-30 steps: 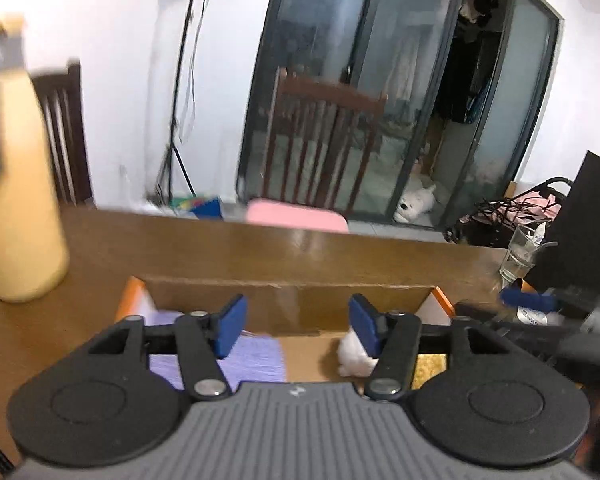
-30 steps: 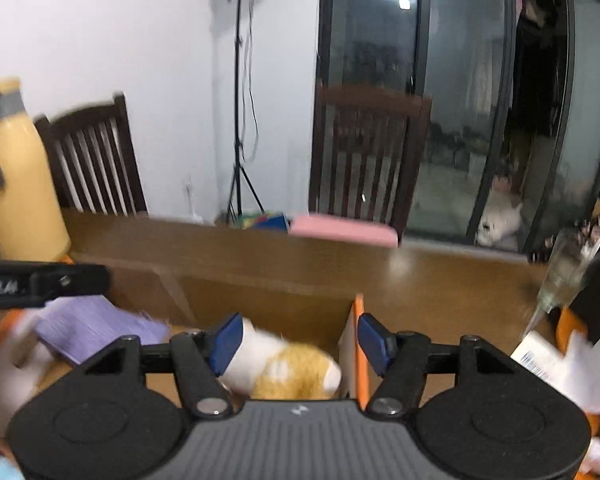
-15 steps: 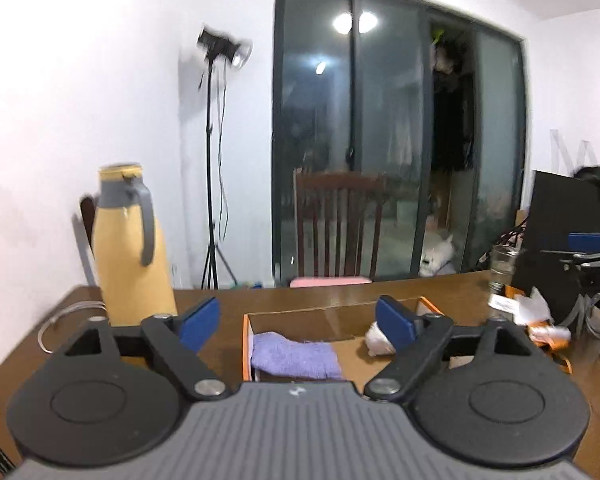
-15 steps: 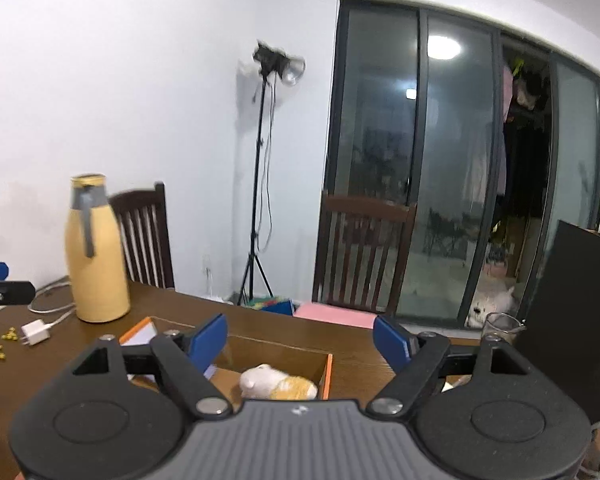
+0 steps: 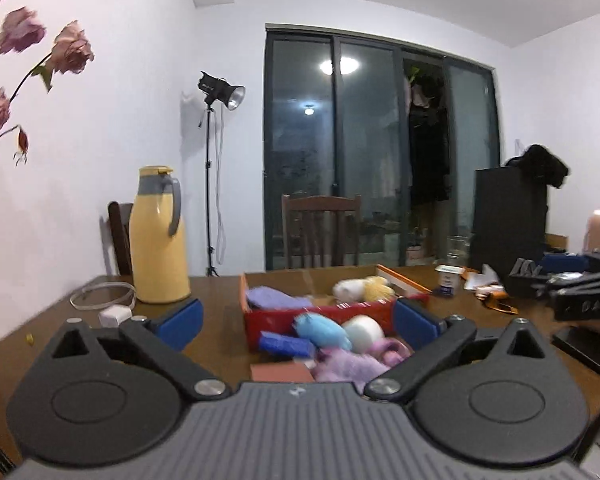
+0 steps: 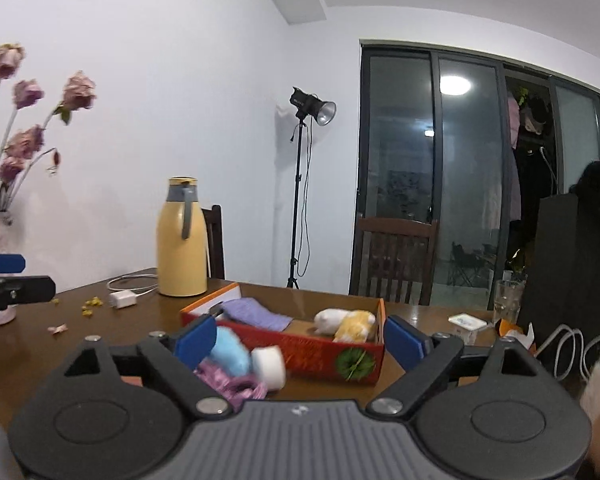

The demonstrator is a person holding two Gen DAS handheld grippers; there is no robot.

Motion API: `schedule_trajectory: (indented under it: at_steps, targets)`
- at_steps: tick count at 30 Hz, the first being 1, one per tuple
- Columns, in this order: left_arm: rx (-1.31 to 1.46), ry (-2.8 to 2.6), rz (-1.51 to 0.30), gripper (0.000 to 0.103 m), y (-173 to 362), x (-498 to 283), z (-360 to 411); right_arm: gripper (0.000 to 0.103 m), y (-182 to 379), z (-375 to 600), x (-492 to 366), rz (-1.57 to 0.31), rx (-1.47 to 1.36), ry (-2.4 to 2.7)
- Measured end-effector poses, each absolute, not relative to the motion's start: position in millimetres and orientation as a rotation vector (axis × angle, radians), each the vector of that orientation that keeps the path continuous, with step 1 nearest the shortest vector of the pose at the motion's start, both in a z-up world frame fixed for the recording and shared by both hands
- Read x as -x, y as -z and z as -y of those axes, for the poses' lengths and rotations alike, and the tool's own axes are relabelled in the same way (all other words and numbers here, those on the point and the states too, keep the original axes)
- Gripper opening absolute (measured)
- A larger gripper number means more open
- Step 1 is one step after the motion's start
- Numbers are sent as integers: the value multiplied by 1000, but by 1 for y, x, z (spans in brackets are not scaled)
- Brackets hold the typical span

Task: Organize soft objects
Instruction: 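Move both grippers back and grasp the lilac fluffy headband, then lift the lilac headband with both grippers and regrip it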

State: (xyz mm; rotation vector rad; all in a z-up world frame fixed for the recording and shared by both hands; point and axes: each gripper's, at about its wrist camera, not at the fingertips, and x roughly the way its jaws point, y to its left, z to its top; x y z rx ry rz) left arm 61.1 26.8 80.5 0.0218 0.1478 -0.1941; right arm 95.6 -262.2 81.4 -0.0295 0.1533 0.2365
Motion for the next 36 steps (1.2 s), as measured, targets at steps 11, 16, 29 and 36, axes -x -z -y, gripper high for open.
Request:
schedule_trajectory:
  at_steps: [11, 16, 29, 36]
  targets:
    - [-38, 222, -202, 103, -52, -55, -25, 97, -42, 233, -57, -150, 34, -297]
    - [-25, 223, -263, 103, -38, -73, -26, 97, -32, 230, -75, -202, 28, -293]
    - [68, 322, -416, 69, -18, -168, -13, 80, 2, 223, -173, -439, -154, -367]
    - [128, 366, -553, 58, -5, -223, -12, 54, 27, 216, -229, -588, -282, -436]
